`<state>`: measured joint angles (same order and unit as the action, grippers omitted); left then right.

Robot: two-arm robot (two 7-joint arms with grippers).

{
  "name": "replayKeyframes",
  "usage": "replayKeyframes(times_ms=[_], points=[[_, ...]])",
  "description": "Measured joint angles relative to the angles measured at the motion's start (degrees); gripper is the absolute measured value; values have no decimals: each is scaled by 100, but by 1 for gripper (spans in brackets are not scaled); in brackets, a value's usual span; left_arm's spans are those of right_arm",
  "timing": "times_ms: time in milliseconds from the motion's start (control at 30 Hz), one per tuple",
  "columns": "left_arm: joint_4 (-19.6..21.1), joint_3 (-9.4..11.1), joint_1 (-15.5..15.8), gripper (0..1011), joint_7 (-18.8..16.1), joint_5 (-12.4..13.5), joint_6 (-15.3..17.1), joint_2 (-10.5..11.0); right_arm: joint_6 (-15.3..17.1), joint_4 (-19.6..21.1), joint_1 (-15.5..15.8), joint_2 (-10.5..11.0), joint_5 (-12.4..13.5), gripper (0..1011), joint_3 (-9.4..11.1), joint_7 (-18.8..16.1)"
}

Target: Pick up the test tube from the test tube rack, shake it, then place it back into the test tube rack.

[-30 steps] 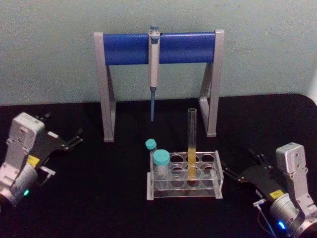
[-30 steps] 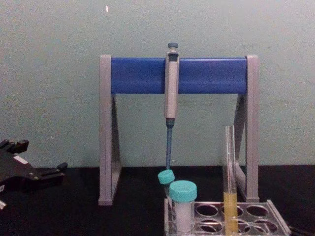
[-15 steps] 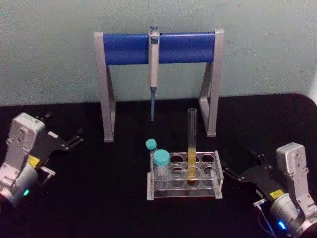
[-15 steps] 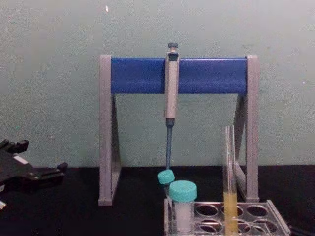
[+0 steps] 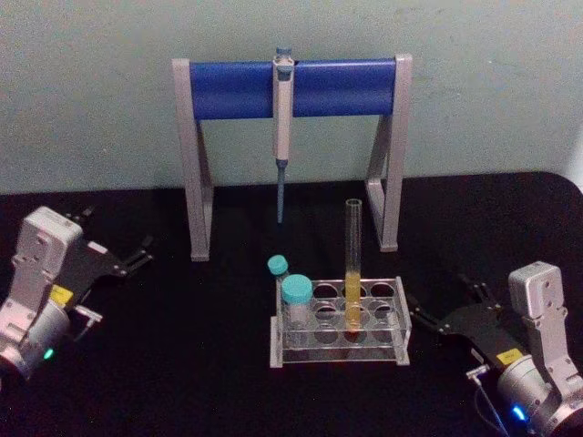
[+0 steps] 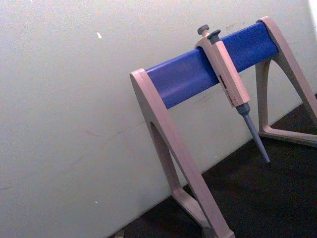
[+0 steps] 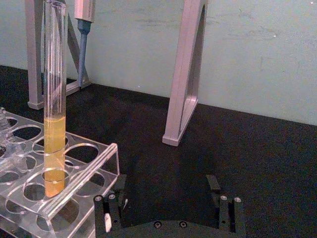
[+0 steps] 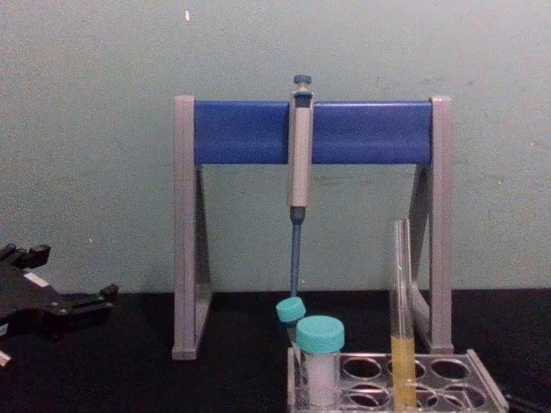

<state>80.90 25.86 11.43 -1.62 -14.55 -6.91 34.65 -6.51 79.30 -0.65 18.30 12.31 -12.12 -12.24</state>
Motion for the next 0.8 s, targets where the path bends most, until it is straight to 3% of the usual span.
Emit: replayKeyframes(times_ms=[800], points=[[0,0,0,1010,0,0,0,0,0,0,0,0,2,1000,0,4]])
